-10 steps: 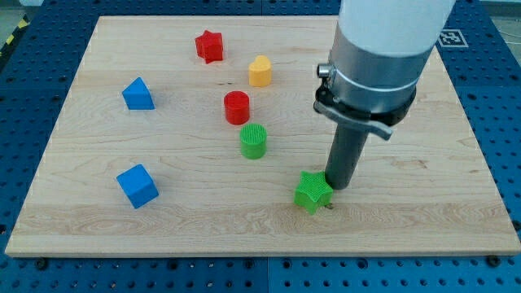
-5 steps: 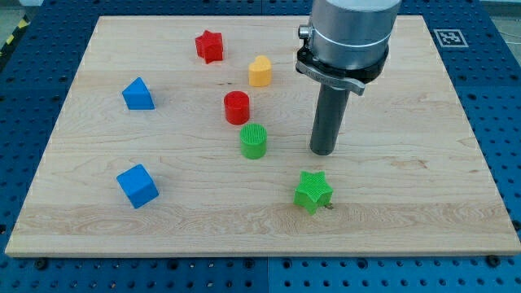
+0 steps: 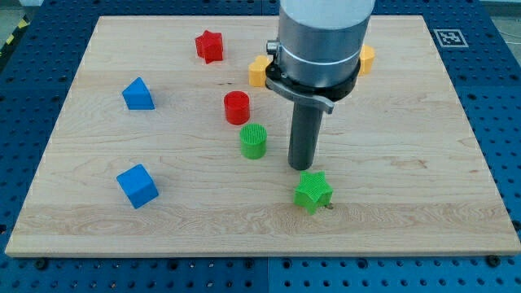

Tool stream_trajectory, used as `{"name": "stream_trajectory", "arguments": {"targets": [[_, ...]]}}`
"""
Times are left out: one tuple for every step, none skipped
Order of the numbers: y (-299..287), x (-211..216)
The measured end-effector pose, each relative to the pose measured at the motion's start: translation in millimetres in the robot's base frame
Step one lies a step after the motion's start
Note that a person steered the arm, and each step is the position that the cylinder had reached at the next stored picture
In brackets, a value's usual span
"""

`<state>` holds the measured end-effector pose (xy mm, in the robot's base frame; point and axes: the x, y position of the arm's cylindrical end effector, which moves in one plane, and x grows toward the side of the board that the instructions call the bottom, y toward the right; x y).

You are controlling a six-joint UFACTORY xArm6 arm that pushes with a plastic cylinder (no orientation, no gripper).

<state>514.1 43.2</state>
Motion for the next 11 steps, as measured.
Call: {"name": "stream_trajectory", "arguments": {"targets": [[-17.9, 4.4], [-28.0, 4.4], [-43.4, 4.9], [-71.7, 9.1], [-94.1, -2.5], [-98.1, -20.8], [-98.1, -25.4], [-97.0, -30.9], [-88.4, -32.6], [-80.2, -32.6], [-74.2, -34.3]]}}
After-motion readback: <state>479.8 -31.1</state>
